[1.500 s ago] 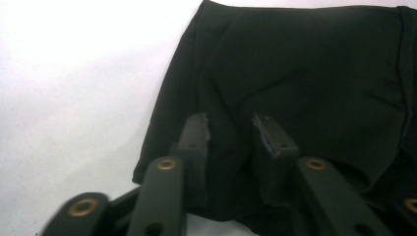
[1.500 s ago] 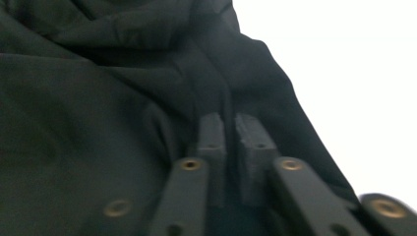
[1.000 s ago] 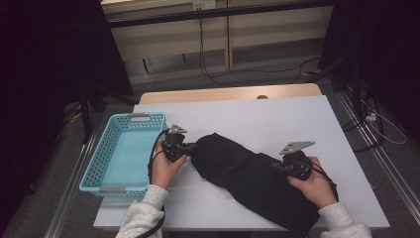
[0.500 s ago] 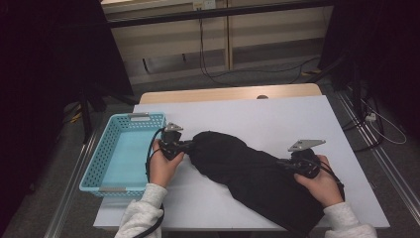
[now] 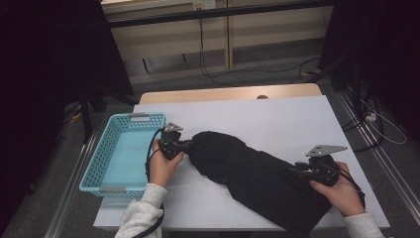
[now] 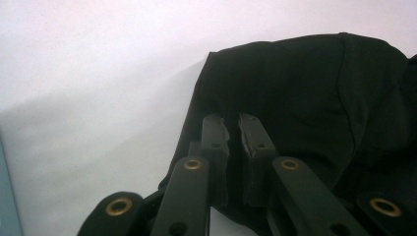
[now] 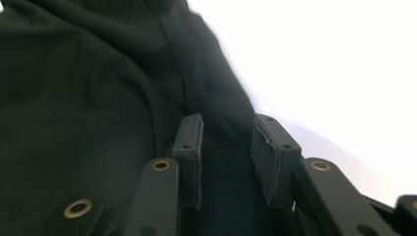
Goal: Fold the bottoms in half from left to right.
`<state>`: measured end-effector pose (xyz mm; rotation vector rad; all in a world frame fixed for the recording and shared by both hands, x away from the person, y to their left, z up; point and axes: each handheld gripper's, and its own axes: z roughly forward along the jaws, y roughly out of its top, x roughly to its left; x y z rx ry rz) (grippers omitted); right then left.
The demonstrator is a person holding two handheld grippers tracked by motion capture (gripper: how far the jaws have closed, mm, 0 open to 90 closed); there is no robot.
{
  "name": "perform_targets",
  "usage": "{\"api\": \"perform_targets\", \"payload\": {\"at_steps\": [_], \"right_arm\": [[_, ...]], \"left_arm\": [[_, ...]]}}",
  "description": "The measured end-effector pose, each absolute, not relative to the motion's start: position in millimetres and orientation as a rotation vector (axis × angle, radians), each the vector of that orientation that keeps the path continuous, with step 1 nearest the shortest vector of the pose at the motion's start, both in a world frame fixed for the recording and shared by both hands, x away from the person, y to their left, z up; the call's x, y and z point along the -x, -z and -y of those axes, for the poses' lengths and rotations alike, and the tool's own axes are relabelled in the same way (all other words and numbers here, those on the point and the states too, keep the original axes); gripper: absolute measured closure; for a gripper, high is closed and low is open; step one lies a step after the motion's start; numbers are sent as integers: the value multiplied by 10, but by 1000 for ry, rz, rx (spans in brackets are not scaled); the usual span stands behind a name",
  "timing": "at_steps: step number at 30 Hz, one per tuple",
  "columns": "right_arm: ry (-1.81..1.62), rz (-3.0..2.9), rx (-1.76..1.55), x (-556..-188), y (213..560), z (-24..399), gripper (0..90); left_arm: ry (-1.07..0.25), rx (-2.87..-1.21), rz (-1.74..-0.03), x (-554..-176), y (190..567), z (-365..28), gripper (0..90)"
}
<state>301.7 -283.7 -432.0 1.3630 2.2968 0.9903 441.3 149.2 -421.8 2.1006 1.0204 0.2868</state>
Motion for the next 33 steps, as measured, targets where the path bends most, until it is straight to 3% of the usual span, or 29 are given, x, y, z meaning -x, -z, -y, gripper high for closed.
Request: {"api": "perform_targets", "payload": {"at_steps": [2,8,18,20,21,25,27,28,29,33], "right_arm": [[-961,-2316,-1373,-2994,4380,2825,678],[-935,-2372,-1338,-2993,4438,2743,900],[-953,-2286,-1378,-3087,4386,2886,900],[-957,-2273,-1372,-3059,4417,2869,686],[-953,-2272,-1373,-3050,4429,2857,651],[-954,-2292,-1357,-3066,4492,2797,668],[-962,-2287,-1356,-3075,4495,2766,773],[-962,-2287,-1356,-3075,4495,2766,773],[-943,-2311,-1311,-3078,4483,2724,894],[-917,-2297,-1285,-3102,4438,2689,900]], "left_arm": [[-286,-2097,-1023,-4414,4222,-1483,827],[-296,-2094,-1028,-4426,4229,-1476,827],[-301,-2103,-1025,-4423,4231,-1469,825],[-310,-2098,-1027,-4423,4237,-1470,822],[-312,-2097,-1028,-4422,4241,-1468,822],[-306,-2108,-1026,-4421,4249,-1467,823],[-306,-2106,-1027,-4420,4250,-1463,822],[-306,-2106,-1027,-4420,4250,-1463,822],[-307,-2108,-1026,-4421,4250,-1465,823],[-309,-2108,-1025,-4426,4250,-1471,823]]}}
